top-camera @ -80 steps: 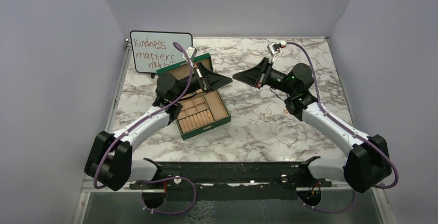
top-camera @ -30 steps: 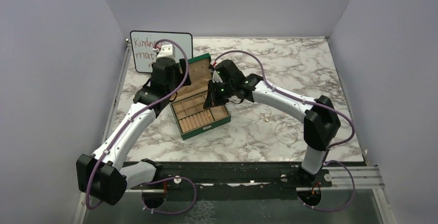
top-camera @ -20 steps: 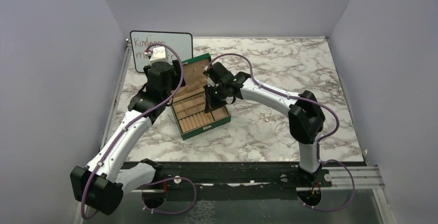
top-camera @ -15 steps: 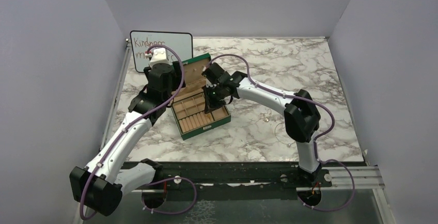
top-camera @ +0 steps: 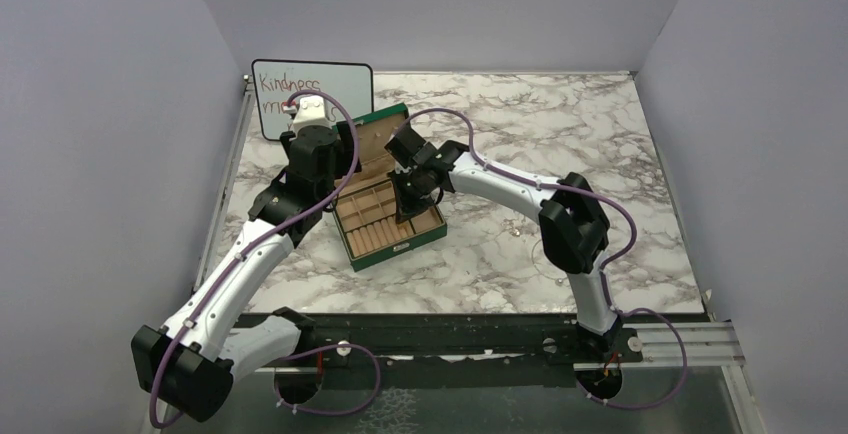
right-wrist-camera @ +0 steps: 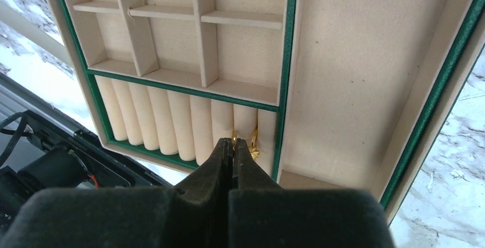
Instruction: Organize the mixed jewelry
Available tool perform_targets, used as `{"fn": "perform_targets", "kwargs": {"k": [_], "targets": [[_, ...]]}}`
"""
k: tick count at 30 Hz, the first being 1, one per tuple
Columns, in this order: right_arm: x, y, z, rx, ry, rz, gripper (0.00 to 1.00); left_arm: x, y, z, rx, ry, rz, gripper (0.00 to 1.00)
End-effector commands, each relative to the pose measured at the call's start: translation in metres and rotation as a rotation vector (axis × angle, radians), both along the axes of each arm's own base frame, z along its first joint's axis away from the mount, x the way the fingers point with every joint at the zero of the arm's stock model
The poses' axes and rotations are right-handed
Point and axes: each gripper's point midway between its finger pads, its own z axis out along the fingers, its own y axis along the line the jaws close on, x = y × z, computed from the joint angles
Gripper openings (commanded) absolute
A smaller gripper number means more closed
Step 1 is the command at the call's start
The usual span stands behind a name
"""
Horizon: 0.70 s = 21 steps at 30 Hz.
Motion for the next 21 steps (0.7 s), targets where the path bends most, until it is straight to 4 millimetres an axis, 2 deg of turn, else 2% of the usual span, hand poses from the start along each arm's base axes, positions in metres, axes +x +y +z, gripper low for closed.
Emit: {"fn": "perform_targets", "kwargs": {"k": [1, 9, 21], "targets": [[0.004, 0.0, -0.003, -0.043, -0.027, -0.022, 0.01, -0.004, 0.005, 0.004, 0.016, -0.018, 0.016, 0.75], [-0.001, 0.002, -0.012, -0.072, -0.016, -0.015, 0.01, -0.005, 0.005, 0.005, 0.019, -0.023, 0.017, 0.75], [-0.004, 0.003, -0.015, -0.087, -0.01, -0.012, 0.01, -0.006, 0.004, 0.004, 0.019, -0.021, 0.014, 0.75]]}}
